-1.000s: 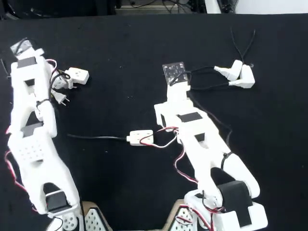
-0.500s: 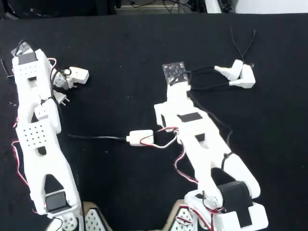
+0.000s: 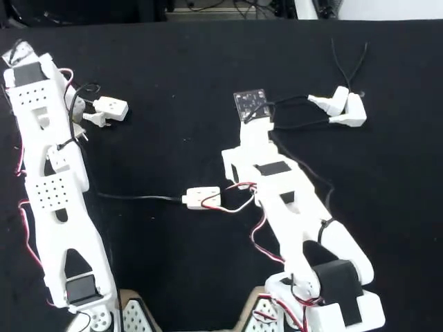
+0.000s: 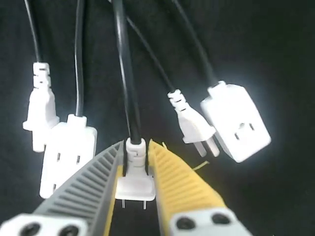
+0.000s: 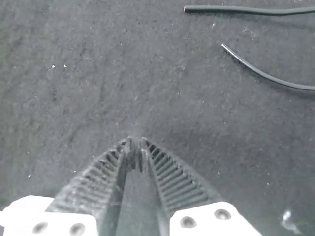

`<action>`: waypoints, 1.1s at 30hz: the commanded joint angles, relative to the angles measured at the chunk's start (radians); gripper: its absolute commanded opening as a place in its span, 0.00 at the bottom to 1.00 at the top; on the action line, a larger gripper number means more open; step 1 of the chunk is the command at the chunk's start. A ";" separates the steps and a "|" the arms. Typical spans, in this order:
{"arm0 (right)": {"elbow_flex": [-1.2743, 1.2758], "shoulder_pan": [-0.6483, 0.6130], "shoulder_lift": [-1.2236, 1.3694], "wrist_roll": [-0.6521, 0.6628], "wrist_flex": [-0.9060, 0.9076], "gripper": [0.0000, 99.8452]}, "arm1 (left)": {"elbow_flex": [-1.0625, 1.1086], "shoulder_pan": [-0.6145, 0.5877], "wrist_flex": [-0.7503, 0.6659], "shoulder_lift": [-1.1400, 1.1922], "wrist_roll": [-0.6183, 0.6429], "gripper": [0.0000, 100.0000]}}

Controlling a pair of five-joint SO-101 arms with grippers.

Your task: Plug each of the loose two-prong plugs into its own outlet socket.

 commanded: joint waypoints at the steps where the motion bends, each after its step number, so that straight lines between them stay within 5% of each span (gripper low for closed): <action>1: -0.007 0.018 -0.045 -0.006 -0.026 0.01 | 0.110 0.042 0.011 -0.189 -0.038 0.03; 8: -0.007 0.018 -0.045 -0.006 -0.028 0.01 | 0.585 0.124 0.011 -0.589 -0.040 0.03; 13: -0.005 0.021 -0.050 -0.006 -0.028 0.01 | 0.928 0.295 -0.038 -0.882 -0.043 0.03; 18: -0.022 0.127 -0.053 -0.021 0.034 0.01 | 1.308 0.524 -0.238 -1.049 -0.054 0.03; 22: -0.093 0.265 -0.090 -0.137 0.196 0.01 | 1.552 0.668 -0.439 -1.085 -0.180 0.03; 27: -0.094 0.460 -0.104 -0.186 0.132 0.01 | 1.681 0.799 -0.554 -1.088 -0.232 0.03; 33: -0.104 0.505 -0.071 -0.186 0.092 0.01 | 1.732 0.931 -0.578 -1.088 -0.232 0.03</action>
